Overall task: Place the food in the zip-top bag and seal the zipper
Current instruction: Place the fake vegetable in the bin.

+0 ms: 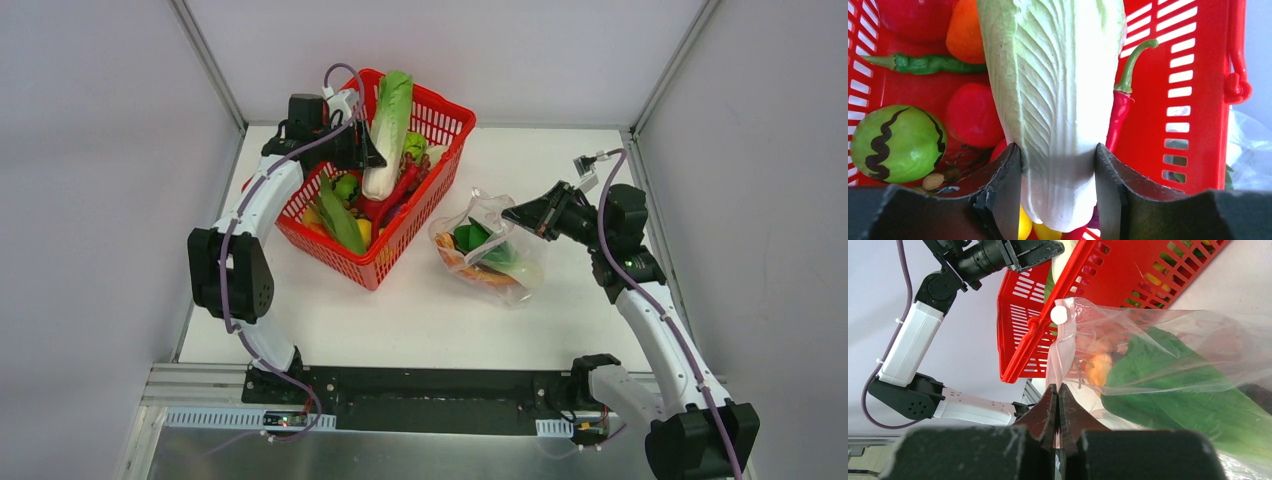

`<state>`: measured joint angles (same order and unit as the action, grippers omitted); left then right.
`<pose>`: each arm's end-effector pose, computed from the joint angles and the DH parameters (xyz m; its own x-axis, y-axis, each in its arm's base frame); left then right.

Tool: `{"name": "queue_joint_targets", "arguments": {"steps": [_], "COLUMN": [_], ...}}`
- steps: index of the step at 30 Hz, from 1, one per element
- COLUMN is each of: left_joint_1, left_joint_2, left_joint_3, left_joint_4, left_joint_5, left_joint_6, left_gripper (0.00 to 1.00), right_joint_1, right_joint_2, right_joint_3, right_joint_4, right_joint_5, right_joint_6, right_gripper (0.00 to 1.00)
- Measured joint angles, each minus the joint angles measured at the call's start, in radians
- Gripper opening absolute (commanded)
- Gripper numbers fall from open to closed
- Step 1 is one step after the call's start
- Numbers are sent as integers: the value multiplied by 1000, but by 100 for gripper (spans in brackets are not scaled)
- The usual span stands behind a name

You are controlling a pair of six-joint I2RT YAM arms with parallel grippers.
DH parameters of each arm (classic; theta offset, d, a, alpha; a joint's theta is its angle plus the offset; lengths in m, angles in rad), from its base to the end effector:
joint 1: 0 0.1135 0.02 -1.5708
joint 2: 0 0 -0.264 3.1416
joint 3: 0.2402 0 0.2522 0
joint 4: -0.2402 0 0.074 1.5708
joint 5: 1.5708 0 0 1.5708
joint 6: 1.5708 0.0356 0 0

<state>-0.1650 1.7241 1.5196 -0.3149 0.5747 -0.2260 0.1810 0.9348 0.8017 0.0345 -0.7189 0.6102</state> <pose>0.3939 -0.0852 0.3318 -0.6124 -0.0887 -0.7856 0.4783 0.7496 -0.4575 0.2065 0.0616 0.3429 -0.5264 0.3421 -0.7784 -0.5838 0.5201 0.6234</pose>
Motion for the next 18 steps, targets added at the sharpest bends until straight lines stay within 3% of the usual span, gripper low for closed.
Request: {"name": "queue_joint_targets", "arguments": {"steps": [4,7,9,12,14,16,18], "left_joint_1": [-3,-6,-6,-5,-4,-3,-3], "left_joint_2": [0,-10,-17,-41,-56,-61,-69], "left_joint_3": [-2,-20,-27,-56,-66,-58,-52], "left_joint_4": [27,65,71,82,65,34,4], "left_joint_5": [-1,-2,-7,-65,-126,-185,-244], "left_joint_6": [-43,-84,-113,-134,-132,-120,-93], "left_gripper": [11,25,26,48,45,65,73], "right_joint_1": [0,0,0,0,0,0,0], "right_joint_2": [2,3,5,6,6,6,6], "right_joint_3": [0,0,0,-1,-5,-6,-6], "right_joint_4": [8,13,15,15,18,18,20], "right_joint_5": [0,0,1,1,2,3,4], "right_joint_6": [7,11,14,19,21,25,26], "right_gripper": [0,0,0,0,0,0,0]}}
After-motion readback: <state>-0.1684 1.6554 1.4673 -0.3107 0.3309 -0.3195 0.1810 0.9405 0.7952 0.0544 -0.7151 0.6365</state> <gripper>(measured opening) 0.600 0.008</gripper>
